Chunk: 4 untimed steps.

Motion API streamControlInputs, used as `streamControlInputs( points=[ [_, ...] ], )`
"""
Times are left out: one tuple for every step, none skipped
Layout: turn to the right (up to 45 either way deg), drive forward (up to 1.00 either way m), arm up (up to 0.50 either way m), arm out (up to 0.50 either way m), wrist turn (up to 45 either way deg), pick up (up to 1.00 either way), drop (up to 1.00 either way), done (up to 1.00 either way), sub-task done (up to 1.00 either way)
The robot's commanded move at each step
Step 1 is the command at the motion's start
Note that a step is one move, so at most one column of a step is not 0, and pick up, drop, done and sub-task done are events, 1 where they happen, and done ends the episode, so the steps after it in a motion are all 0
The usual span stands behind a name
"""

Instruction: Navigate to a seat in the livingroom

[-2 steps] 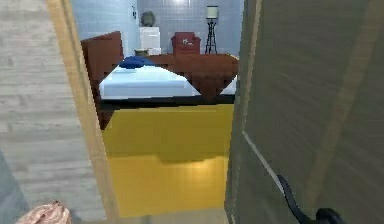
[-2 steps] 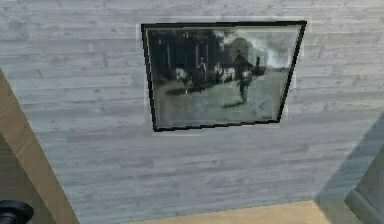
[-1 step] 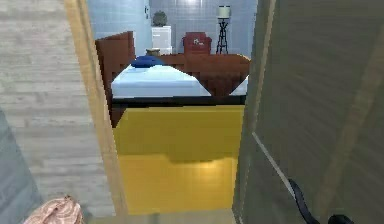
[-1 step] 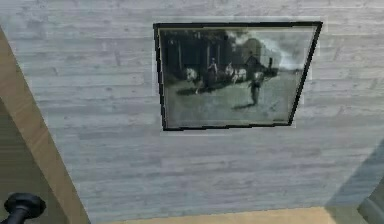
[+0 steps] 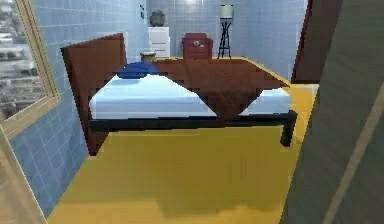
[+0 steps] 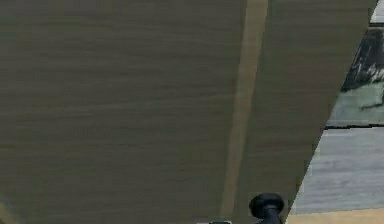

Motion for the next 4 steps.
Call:
streamControlInputs(
  points=[
    [9.0,0.00,0.00,0.00,0.0,0.00,0.00,0.00,0.00],
    [0.0,0.90,0.00,0.00,0.0,0.00,0.00,0.00,0.00],
    [45.0,0.00,0.00,0.00,0.0,0.00,0.00,0.00,0.00],
    [3.0,0.00,0.00,0.00,0.0,0.00,0.00,0.00,0.00]
  ],
)
